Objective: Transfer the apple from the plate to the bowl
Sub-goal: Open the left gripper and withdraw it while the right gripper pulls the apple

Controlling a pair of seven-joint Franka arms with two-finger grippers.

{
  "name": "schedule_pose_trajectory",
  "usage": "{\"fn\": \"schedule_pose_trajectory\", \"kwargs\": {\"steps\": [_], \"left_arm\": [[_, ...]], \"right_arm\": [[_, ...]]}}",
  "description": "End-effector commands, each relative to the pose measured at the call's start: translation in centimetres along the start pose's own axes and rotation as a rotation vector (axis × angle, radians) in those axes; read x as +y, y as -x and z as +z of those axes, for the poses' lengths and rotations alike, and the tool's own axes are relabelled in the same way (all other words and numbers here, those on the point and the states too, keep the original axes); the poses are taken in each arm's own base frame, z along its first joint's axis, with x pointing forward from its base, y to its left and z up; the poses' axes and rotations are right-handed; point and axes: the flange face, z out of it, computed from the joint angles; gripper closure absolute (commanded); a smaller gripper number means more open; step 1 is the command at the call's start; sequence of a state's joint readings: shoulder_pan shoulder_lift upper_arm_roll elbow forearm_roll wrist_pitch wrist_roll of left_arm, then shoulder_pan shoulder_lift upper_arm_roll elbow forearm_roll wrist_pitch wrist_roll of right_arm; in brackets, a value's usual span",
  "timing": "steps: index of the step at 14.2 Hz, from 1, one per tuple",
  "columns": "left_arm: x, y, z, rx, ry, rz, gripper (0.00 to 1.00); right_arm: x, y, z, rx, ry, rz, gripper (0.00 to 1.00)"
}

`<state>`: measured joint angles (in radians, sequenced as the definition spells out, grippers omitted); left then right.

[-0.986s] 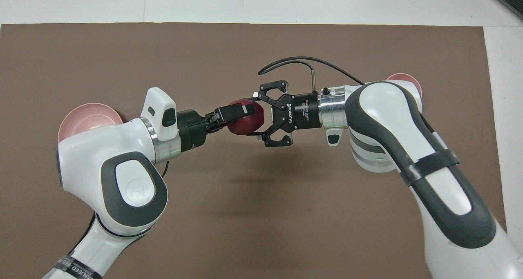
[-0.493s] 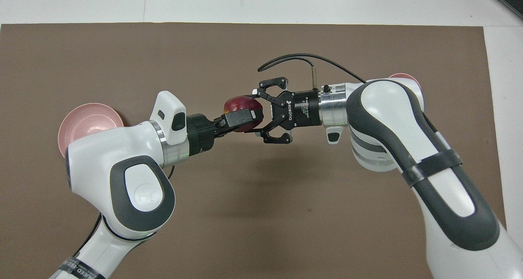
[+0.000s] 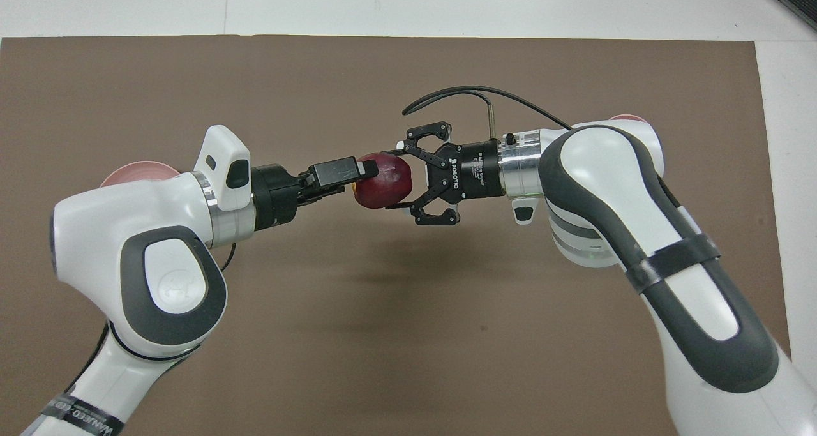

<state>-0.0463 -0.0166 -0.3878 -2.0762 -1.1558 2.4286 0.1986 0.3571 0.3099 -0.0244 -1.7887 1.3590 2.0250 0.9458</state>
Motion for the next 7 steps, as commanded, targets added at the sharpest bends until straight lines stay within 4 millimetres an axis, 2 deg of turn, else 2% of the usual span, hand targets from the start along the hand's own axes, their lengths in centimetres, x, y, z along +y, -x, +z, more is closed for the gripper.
{"fn": "schedule_pose_trajectory", "kwargs": {"steps": [1,4,7], "left_arm": [[-1.8,-0.7,-1.6,-0.055,-0.102,0.065,0.0],[-4.6,-1.9,-3.6,-0.149,-0.29,0.188,0.0],[-5.9,-4.4,-6.1,-0.255,-0.475,0.261,0.0]], "right_arm": [[-1.1,1.7,-2.1,0.081,0.011,-0.073,1.0],[-2.0,1.5,-4.2,0.174,0.041,-0.148,1.0],[-3.3,1.3,-6.4,0.292,0.077,-0.267,1.0]]}}
